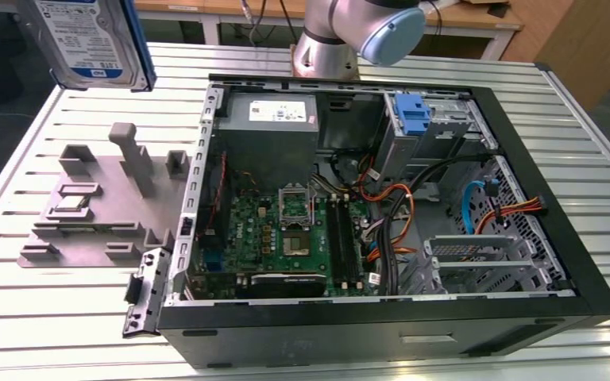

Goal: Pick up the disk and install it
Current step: 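Pick up the disk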

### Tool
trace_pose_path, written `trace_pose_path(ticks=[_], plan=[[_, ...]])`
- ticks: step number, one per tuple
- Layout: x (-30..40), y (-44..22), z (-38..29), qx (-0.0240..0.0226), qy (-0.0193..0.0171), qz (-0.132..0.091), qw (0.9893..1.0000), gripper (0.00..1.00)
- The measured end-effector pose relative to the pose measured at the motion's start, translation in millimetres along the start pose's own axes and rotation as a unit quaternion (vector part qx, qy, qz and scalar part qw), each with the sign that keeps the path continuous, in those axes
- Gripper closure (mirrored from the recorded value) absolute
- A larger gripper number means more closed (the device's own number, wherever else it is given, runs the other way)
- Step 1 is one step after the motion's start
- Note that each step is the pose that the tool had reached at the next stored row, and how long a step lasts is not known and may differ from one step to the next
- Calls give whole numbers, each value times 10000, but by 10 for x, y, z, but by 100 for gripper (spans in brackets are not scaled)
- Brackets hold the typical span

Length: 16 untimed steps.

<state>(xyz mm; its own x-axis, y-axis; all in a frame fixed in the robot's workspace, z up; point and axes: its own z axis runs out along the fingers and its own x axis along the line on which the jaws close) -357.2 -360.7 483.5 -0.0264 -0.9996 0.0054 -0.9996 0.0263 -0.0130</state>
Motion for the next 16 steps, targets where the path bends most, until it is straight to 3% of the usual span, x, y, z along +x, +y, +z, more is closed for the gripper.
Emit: trace_pose_path(ticks=[4, 16], plan=[[14, -16, 0, 0, 0, 0, 10000, 64], [15, -216, 3, -7, 0, 6, 10000, 64]])
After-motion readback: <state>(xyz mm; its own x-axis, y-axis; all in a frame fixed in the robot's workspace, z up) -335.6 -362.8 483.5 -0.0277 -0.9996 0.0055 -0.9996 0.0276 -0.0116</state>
